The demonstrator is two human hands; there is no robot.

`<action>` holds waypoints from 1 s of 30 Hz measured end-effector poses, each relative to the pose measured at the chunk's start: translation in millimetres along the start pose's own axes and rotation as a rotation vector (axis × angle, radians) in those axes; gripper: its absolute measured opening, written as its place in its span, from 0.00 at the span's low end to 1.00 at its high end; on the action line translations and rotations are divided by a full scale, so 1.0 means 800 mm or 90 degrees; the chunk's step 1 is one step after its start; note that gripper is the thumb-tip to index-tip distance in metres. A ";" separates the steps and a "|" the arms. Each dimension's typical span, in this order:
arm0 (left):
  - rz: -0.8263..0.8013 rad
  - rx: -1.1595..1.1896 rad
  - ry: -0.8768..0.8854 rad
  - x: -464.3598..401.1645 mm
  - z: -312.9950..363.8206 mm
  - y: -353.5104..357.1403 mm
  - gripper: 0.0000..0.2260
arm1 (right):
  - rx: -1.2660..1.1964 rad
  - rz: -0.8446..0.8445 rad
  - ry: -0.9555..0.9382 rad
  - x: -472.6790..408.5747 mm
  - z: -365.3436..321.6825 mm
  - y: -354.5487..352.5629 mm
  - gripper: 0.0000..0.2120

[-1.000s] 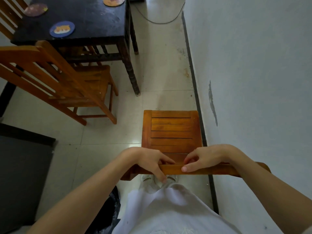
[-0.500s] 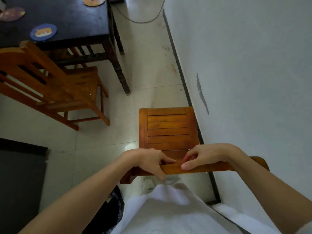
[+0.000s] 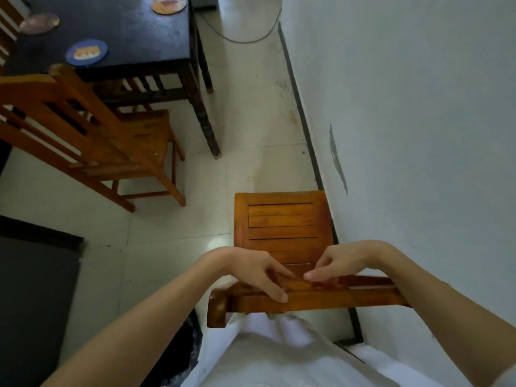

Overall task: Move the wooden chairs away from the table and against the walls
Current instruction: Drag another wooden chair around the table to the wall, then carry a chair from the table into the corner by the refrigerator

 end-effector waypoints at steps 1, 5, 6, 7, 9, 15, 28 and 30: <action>0.035 0.021 -0.009 0.005 -0.007 -0.009 0.26 | -0.008 0.019 -0.013 -0.005 -0.006 -0.007 0.16; 0.241 -0.011 -0.099 0.033 -0.060 -0.056 0.22 | -0.024 0.171 -0.081 -0.034 -0.047 -0.044 0.19; 0.293 -0.027 -0.126 0.044 -0.077 -0.068 0.21 | -0.012 0.202 -0.091 -0.042 -0.060 -0.054 0.20; 0.341 -0.037 -0.148 0.056 -0.094 -0.078 0.19 | -0.001 0.218 -0.097 -0.051 -0.074 -0.061 0.20; 0.428 -0.034 -0.177 0.081 -0.127 -0.098 0.18 | 0.019 0.234 -0.102 -0.069 -0.103 -0.073 0.19; 0.612 0.039 -0.210 0.156 -0.238 -0.148 0.17 | 0.020 0.265 -0.122 -0.138 -0.203 -0.106 0.17; 0.740 0.049 -0.194 0.323 -0.425 -0.293 0.15 | -0.105 0.308 -0.128 -0.251 -0.429 -0.193 0.17; 0.792 0.029 -0.175 0.348 -0.433 -0.318 0.15 | -0.124 0.325 -0.142 -0.256 -0.454 -0.215 0.17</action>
Point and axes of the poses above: each hand's wrist, its own x-axis away from the middle knuckle, its own y-axis out of the palm, z = x × y, the point moved 8 cm from there along -x, towards the middle knuckle, and after that the axes turned 3 degrees about y, right-handed, at the moved point
